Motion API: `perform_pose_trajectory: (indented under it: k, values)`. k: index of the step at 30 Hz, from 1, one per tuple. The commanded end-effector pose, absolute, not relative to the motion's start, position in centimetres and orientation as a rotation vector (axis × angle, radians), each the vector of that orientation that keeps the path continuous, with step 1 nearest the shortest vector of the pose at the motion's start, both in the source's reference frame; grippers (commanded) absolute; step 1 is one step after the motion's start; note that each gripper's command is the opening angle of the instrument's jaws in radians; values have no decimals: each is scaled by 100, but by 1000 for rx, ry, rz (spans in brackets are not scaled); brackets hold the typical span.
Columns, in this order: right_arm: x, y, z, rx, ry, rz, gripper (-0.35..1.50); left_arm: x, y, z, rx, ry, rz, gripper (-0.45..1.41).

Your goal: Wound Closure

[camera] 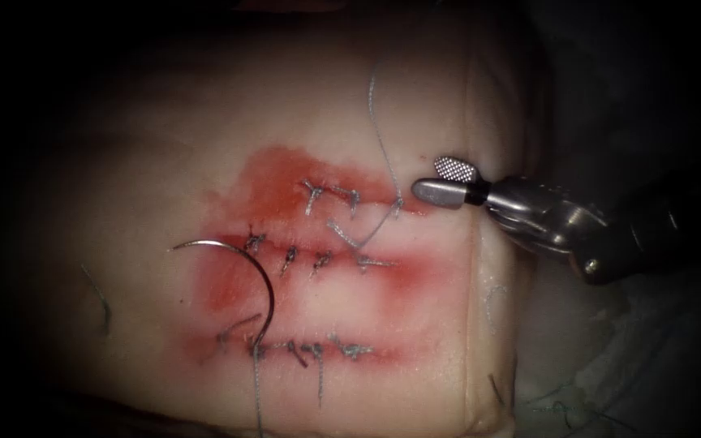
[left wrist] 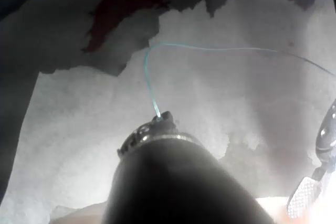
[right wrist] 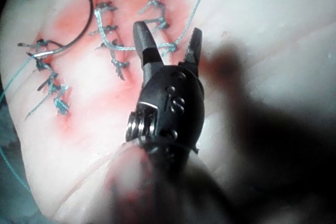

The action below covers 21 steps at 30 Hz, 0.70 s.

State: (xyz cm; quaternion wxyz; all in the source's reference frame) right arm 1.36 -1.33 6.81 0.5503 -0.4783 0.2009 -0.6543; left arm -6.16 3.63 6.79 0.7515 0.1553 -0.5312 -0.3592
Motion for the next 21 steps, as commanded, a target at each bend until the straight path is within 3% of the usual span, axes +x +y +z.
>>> perform_pose_trajectory:
  k: [1, 11, 21]
  values:
    - [153, -135, 682, -1147, 475, -1538, 78, -623, 374, 676, 334, -1171, -790, -45]
    - [167, -119, 677, -1228, 479, -1531, 120, -635, 369, 658, 346, -1195, -830, -45]
    - [166, -113, 685, -1247, 476, -1537, 123, -640, 367, 640, 354, -1197, -841, -45]
